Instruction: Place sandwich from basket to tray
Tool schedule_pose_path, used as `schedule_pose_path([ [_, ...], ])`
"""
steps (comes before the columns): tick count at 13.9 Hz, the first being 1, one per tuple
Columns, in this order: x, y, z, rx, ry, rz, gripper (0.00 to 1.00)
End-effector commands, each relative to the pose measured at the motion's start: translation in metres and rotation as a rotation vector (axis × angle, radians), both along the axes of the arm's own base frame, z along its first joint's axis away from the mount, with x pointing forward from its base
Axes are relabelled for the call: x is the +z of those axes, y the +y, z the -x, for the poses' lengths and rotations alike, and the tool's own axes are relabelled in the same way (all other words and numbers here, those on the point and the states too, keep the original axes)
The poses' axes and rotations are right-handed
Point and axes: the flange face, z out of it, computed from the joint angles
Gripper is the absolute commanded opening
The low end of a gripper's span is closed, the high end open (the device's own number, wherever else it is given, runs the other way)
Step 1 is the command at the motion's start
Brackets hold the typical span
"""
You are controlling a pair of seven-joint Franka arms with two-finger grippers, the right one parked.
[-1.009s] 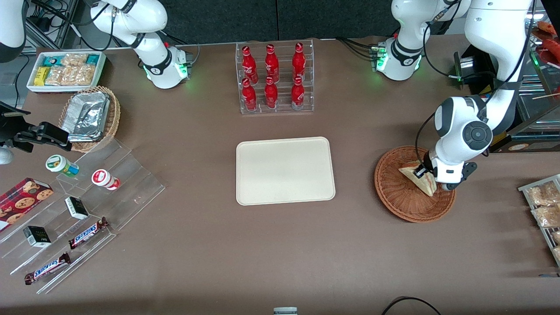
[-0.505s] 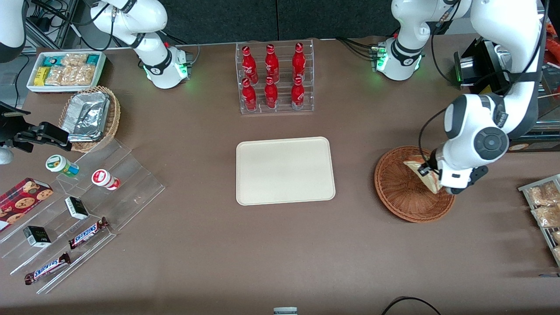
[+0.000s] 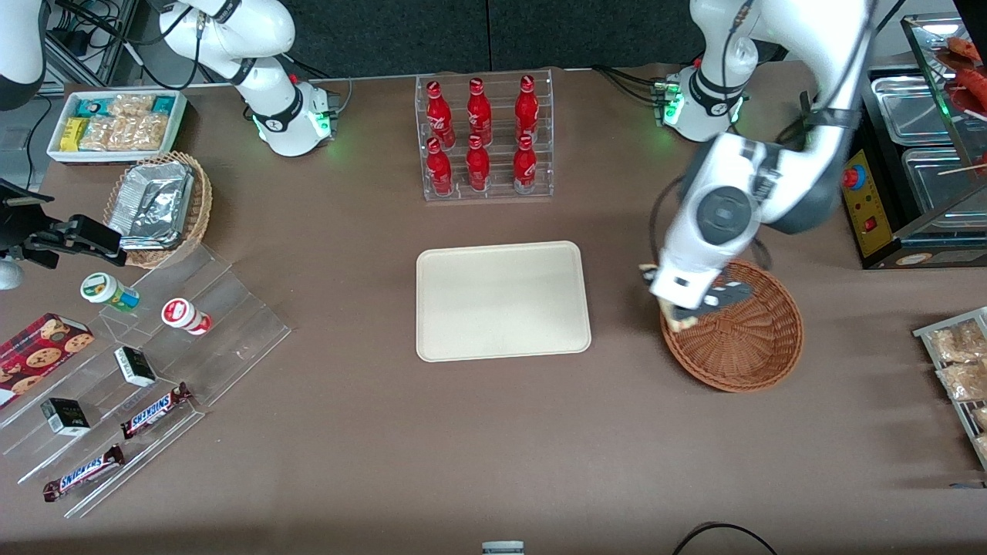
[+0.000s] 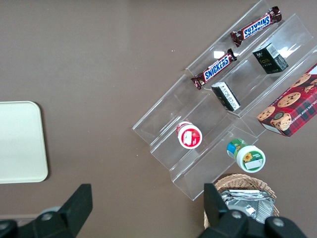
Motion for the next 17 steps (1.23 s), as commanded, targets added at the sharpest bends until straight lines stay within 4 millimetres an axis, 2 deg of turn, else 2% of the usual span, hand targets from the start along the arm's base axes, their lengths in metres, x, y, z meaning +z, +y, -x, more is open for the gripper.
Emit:
schedule_pose_path([
  [1, -0.011, -0.075, 0.007, -0.067, 0.036, 0.054, 0.0],
  [4, -0.035, -0.15, 0.008, -0.131, 0.044, 0.111, 0.0],
  [7, -0.051, -0.198, 0.017, -0.178, -0.039, 0.176, 0.0],
  [9, -0.068, -0.217, 0.021, -0.198, -0.064, 0.194, 0.0],
  [12, -0.078, -0.232, 0.012, -0.208, -0.069, 0.202, 0.0],
  [14, -0.096, -0.251, 0.03, -0.237, -0.05, 0.185, 0.0],
  [17, -0.111, -0.259, 0.034, -0.242, -0.045, 0.17, 0.0],
])
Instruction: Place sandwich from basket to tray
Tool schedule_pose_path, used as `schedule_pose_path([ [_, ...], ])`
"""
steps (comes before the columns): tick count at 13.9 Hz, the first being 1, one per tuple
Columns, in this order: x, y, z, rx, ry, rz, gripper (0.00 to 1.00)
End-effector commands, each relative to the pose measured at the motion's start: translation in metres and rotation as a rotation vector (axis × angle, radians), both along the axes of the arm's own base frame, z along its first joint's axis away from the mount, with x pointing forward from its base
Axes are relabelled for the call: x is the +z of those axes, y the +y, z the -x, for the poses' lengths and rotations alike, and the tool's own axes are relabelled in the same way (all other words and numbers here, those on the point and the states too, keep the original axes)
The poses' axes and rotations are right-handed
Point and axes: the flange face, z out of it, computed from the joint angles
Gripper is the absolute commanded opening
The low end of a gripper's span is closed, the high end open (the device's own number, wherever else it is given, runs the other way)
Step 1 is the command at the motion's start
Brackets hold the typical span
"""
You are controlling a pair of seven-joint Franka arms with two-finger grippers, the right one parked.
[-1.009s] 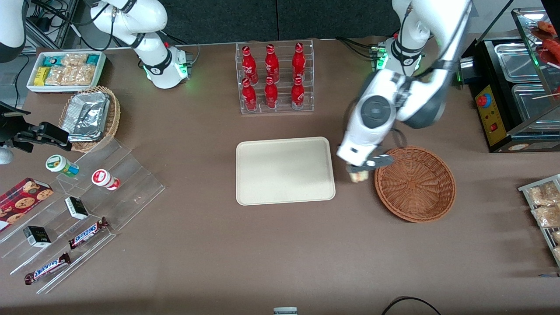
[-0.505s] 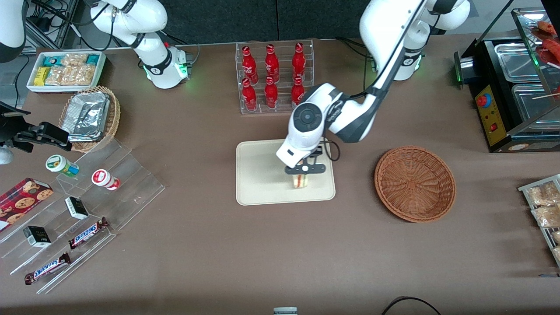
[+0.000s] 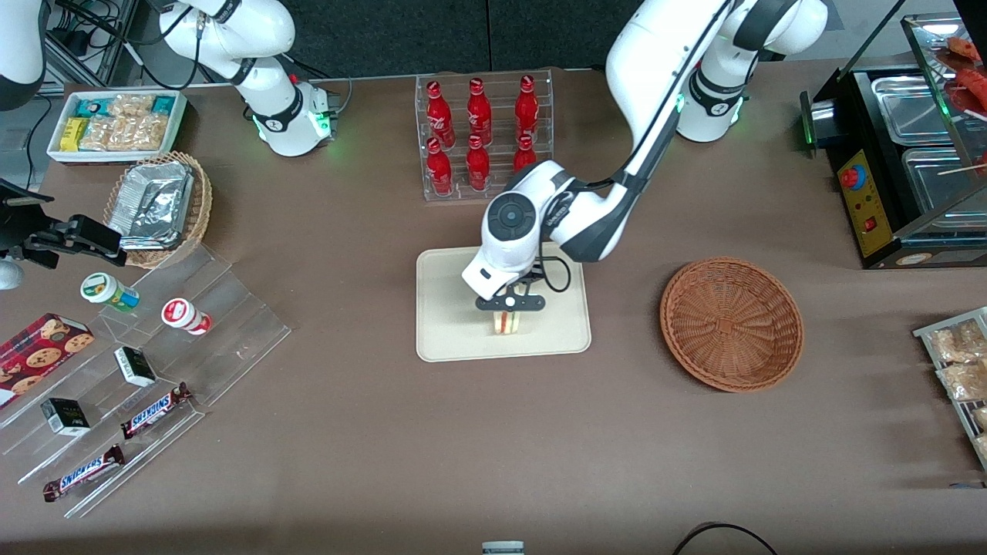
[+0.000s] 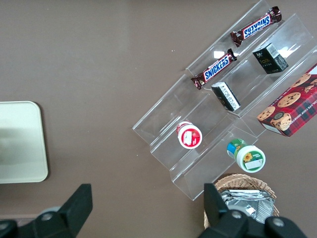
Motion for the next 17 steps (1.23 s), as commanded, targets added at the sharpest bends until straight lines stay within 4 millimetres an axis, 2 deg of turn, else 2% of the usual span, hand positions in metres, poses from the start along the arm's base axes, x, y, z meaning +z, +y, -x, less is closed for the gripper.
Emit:
schedule_pose_path([
  [1, -0.01, -0.016, 0.003, -0.021, -0.019, -0.03, 0.0],
  [6, -0.021, -0.013, 0.005, -0.029, -0.025, -0.075, 0.0],
  [7, -0.023, -0.013, 0.005, -0.027, -0.021, -0.077, 0.24],
  [8, -0.022, -0.013, 0.005, -0.022, -0.022, -0.076, 0.99],
  [10, -0.025, -0.013, 0.005, -0.02, -0.019, -0.078, 1.0],
  [14, -0.011, -0.016, -0.001, -0.007, -0.03, -0.055, 1.0],
  [15, -0.006, -0.017, -0.004, -0.005, -0.031, -0.052, 1.0],
  [17, 0.02, -0.022, -0.011, -0.002, -0.03, -0.051, 1.0],
])
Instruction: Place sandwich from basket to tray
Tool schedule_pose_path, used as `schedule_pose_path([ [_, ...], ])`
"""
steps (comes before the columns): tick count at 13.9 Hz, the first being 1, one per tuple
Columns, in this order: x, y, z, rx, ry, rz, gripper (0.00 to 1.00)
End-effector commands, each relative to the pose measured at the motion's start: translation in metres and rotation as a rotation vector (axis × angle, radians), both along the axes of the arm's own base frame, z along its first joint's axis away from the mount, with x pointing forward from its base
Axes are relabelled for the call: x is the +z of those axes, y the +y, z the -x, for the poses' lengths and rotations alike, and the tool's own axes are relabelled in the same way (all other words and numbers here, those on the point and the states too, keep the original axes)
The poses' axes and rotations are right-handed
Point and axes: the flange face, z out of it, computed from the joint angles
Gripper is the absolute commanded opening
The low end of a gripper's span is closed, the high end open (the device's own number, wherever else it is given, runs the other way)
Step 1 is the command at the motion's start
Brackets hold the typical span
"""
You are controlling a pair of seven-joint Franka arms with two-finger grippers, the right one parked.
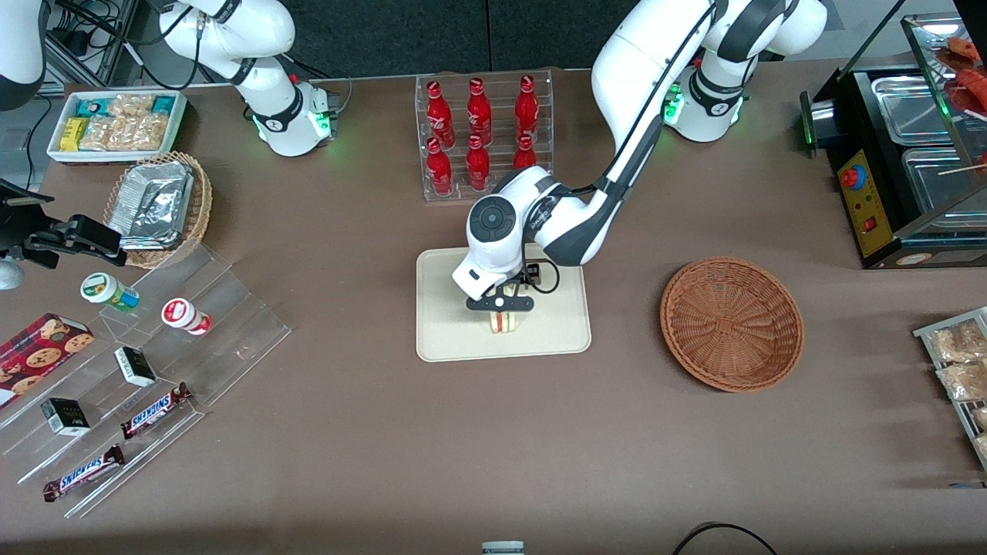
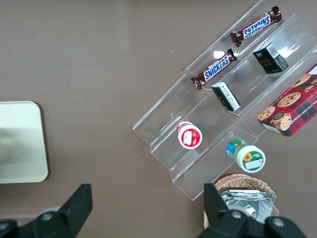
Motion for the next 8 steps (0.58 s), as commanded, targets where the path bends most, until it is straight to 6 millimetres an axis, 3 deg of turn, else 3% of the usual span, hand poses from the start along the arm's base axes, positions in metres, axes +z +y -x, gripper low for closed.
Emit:
schedule_pose_path([
  [1, 0.038, -0.009, -0.013, 0.016, -0.001, -0.013, 1.0],
  [5, 0.085, 0.0, -0.019, 0.006, -0.027, -0.012, 1.0],
  [8, 0.115, 0.041, -0.043, -0.056, -0.007, -0.027, 1.0],
])
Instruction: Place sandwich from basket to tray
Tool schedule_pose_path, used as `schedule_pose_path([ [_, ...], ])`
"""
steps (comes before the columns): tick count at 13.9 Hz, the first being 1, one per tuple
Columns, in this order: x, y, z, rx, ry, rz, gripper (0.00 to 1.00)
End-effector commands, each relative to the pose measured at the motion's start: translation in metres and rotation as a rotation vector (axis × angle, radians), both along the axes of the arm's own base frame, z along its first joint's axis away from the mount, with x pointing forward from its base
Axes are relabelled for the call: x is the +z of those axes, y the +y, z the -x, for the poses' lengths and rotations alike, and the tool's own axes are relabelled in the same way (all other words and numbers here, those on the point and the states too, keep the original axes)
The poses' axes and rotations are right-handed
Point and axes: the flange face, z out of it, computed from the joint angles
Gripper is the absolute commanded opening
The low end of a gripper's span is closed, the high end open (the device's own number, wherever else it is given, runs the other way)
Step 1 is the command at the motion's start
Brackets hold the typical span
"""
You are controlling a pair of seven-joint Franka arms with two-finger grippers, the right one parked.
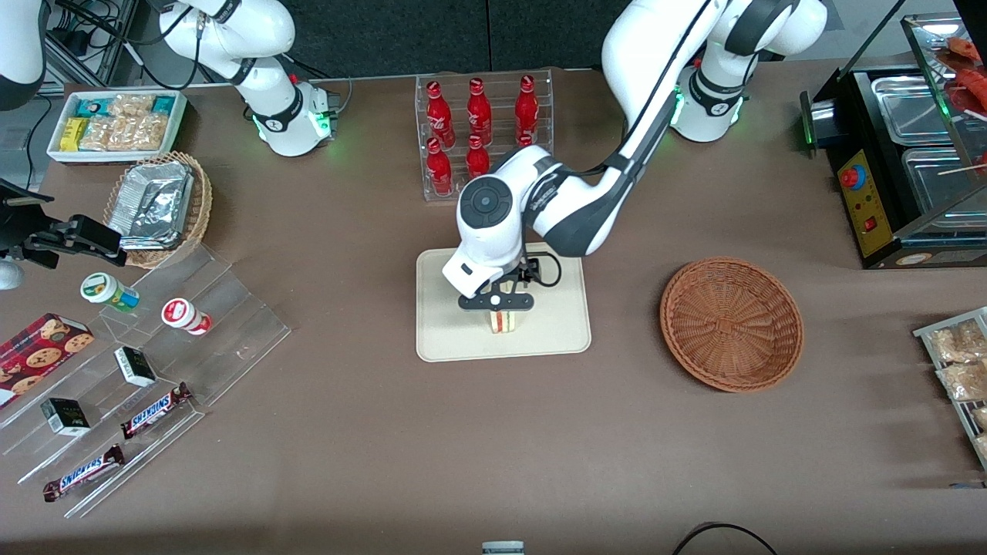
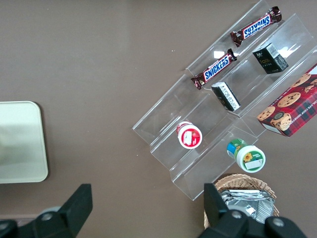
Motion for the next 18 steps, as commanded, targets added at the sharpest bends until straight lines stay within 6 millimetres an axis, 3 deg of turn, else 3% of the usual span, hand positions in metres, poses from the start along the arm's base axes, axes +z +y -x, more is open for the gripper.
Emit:
schedule_pose_path([
  [1, 0.032, 0.05, -0.023, -0.058, 0.033, -0.029, 1.0],
  [2, 0.037, 0.07, -0.035, -0.024, 0.042, -0.037, 1.0],
  [3, 0.048, 0.083, -0.035, -0.008, 0.053, -0.046, 1.0],
  [4, 0.053, 0.111, -0.046, 0.034, 0.053, -0.054, 1.0],
  [7, 0.071, 0.167, -0.068, 0.106, 0.04, -0.037, 1.0],
  [11, 0.103, 0.259, -0.073, 0.065, 0.038, -0.008, 1.0],
  [16, 0.147, 0.36, -0.024, 0.026, 0.036, 0.017, 1.0],
  [18, 0.169, 0.384, 0.002, 0.042, 0.034, 0.022, 1.0],
])
